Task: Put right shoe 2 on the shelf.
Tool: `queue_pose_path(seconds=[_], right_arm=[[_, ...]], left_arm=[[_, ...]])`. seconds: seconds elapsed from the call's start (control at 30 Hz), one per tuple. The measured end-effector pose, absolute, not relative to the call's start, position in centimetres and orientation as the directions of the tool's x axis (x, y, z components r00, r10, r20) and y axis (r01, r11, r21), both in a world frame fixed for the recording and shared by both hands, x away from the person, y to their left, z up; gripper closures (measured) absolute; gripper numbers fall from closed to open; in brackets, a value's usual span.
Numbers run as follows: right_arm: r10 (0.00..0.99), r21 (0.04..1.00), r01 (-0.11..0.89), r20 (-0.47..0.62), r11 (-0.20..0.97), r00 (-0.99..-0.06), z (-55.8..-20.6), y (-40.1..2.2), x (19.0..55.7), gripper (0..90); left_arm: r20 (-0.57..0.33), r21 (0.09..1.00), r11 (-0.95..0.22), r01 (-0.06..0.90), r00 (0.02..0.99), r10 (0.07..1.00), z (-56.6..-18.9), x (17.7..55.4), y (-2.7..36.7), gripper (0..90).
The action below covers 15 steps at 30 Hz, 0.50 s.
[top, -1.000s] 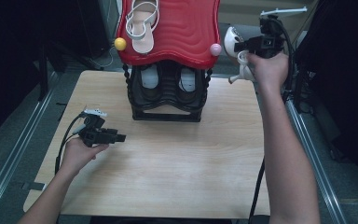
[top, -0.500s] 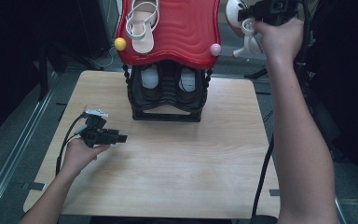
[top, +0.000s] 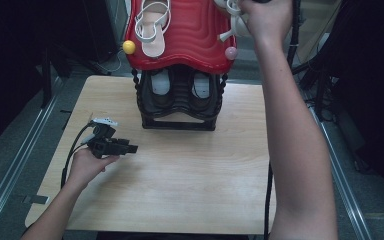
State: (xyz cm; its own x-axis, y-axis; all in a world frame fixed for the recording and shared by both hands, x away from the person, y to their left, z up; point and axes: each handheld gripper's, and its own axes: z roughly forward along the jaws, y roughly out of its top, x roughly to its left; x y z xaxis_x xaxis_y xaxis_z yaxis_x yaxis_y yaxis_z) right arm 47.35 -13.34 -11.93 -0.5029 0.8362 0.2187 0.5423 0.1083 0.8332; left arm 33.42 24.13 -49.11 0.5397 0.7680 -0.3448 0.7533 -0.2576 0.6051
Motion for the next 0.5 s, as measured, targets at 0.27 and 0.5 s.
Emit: queue_pose_path(seconds=[0.27, 0.5], right_arm=[[0.847, 0.830, 0.543, 0.193, 0.128, -0.495, -12.8, -10.6, 48.5, 88.7], [0.861, 0.834, 0.524, 0.129, 0.174, -0.492, -13.4, -8.9, 48.4, 88.6]], left_arm=[[-0.346, 0.600, -0.262, 0.756, 0.541, 0.767, -49.2, 33.5, 24.3, 45.5], [-0.346, 0.601, -0.263, 0.754, 0.543, 0.765, -49.1, 33.5, 24.3, 45.4]])
